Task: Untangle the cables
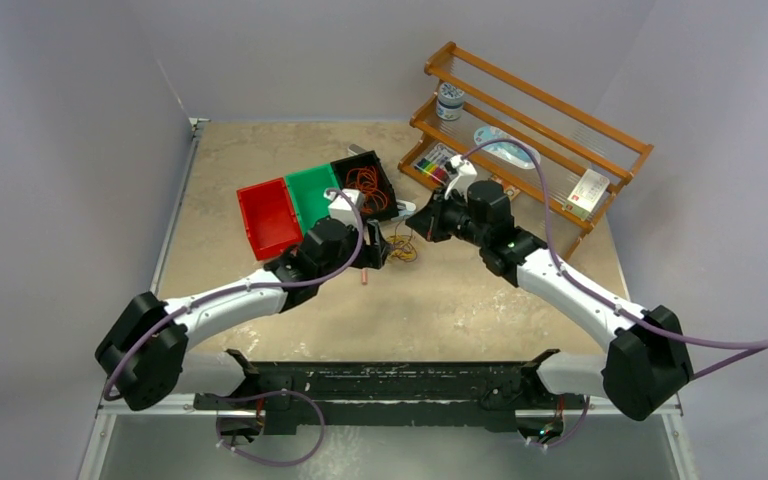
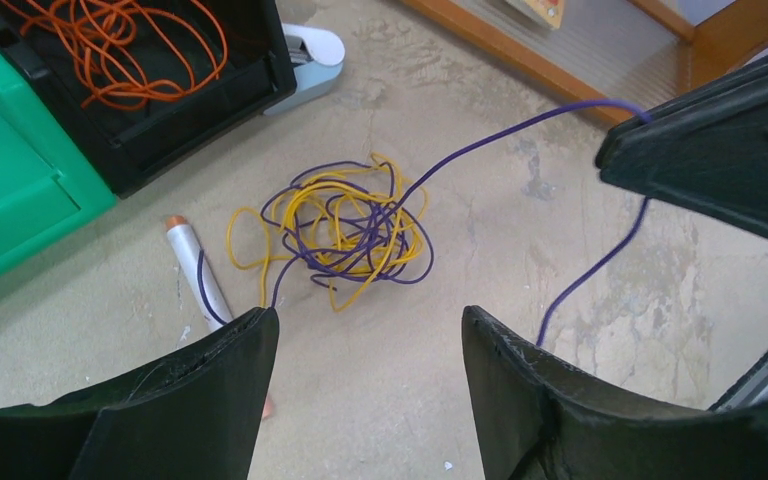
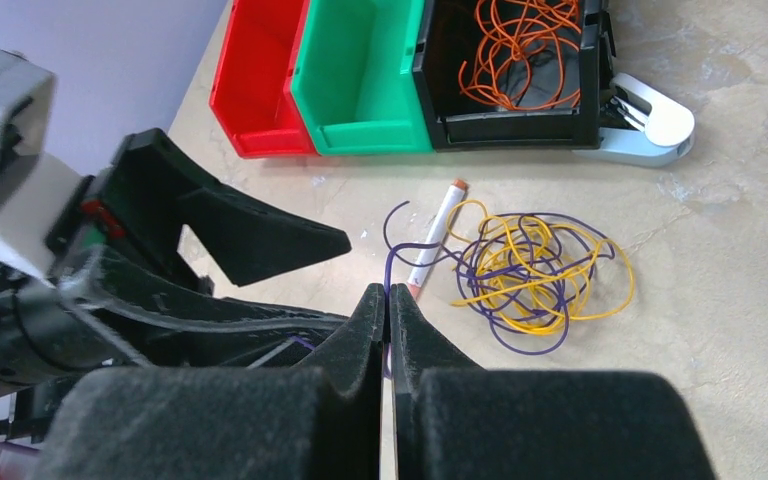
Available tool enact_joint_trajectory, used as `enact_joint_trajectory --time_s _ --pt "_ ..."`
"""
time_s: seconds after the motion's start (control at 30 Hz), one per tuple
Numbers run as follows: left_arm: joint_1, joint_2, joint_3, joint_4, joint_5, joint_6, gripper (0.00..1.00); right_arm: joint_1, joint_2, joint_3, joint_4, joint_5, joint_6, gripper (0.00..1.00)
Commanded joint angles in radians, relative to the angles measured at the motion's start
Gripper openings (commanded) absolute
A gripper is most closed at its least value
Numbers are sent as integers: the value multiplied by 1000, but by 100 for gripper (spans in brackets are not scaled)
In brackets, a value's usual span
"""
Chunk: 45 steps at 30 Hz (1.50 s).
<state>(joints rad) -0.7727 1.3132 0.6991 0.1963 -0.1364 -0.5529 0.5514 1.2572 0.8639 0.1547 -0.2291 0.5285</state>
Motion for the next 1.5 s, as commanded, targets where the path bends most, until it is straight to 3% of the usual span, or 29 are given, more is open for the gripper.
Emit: enact_joint_trajectory --time_s 0.0,0.27,0.57,0.8,0.87,1.03,1.17,1.47 --pt "2 -109 26 35 -33 36 66 3 -43 27 20 -10 -48 0" --pt "1 -311 -8 -89 -6 86 66 3 -58 24 -41 114 -261 0" --pt "2 -251 30 -25 154 225 65 2 -51 113 -185 -191 -463 0" --pt "-10 -154 64 -39 117 261 64 3 -46 227 -350 -314 -503 0" --pt "-38 -140 25 36 124 297 64 3 -46 257 -391 -323 -513 0" --pt "-122 -183 -162 390 -18 409 68 3 -42 300 -469 -331 -536 0" --pt "-126 -190 -177 435 -44 490 69 3 -35 313 -537 -327 -585 0" --pt "-126 -209 -177 461 157 597 61 3 -23 304 -546 -300 -623 0"
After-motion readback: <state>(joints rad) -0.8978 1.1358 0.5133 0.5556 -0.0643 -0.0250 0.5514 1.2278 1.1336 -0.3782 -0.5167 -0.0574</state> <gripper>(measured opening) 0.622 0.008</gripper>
